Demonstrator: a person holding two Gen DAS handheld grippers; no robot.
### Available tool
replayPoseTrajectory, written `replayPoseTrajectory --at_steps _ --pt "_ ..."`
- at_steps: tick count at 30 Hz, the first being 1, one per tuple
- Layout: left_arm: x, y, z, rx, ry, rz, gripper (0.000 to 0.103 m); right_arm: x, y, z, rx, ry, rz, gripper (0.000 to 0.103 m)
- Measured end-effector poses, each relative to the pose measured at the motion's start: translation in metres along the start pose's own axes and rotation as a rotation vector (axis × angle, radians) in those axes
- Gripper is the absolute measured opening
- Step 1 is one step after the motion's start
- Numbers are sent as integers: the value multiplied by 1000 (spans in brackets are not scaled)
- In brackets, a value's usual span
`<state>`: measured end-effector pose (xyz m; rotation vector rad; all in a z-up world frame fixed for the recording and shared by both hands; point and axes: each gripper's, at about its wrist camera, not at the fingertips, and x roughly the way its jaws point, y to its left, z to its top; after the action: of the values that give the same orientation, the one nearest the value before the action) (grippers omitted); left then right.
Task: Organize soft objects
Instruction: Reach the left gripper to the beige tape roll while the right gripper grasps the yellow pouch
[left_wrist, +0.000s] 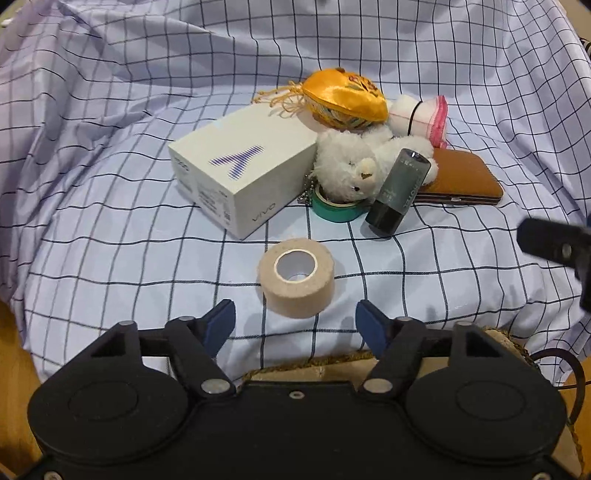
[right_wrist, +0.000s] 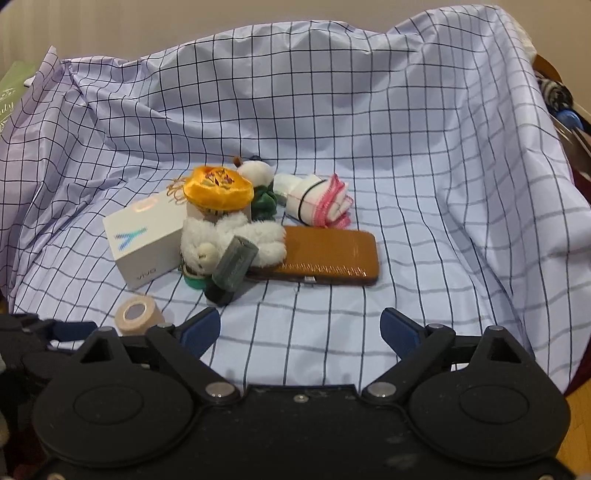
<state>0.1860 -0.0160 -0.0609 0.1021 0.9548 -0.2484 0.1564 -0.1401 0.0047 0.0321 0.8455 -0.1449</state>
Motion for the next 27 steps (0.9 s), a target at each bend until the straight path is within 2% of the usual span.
replayPoseTrajectory --at_steps 11,16,21,27 --pt "25 3 10 -10 36 -32 68 38 16 46 9 -34 99 95" --pt "31 5 13 -11 36 -44 78 60 22 67 14 -50 118 100" --pt "36 2 14 6 41 -58 91 80 25 83 57 -70 174 102" --pt "39 -4 12 31 42 -55 98 115 39 98 45 -48 196 102"
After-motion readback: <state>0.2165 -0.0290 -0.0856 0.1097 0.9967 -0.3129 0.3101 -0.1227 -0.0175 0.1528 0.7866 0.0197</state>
